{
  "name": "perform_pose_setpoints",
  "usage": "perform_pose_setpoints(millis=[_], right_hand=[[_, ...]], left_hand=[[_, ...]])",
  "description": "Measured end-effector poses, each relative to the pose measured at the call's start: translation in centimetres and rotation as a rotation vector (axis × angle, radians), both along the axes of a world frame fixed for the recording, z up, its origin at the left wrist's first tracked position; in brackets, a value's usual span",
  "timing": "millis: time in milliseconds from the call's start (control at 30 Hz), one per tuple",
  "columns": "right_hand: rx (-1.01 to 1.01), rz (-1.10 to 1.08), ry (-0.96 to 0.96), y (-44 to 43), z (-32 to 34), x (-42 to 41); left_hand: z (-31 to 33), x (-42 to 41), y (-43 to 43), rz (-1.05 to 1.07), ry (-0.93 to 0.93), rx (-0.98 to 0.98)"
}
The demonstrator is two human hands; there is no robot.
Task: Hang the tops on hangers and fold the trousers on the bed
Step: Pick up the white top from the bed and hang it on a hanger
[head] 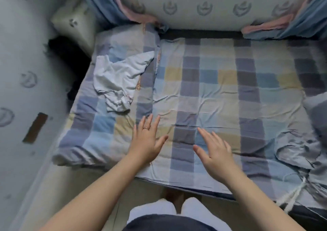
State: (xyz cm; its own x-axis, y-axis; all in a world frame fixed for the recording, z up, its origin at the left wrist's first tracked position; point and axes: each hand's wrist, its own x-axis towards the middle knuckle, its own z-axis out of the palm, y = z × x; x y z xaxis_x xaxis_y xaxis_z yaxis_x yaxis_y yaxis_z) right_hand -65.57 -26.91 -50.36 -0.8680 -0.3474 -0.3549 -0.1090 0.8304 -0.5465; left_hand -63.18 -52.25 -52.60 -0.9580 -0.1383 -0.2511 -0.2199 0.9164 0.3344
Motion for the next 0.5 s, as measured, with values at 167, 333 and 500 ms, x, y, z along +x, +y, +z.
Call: perform_pose_setpoints(millis=[167, 333, 500], right_hand=[[-0.016, 0.266, -0.057, -4.5, -2.9, -3.6], [-0.037, 0.355, -0.073, -8.7, -3.9, -4.8], [-0.004, 0.417, -0.078, -14.7, -4.8, -4.8]], left_hand=[[-0.6, 4.8, -3.8, 0.378, -0.029, 0.033], [-1.1, 8.3, -6.1, 0.558, -0.025, 0.097], [-2.1, 9.0, -10.9, 0.639, 0.021, 0.162]])
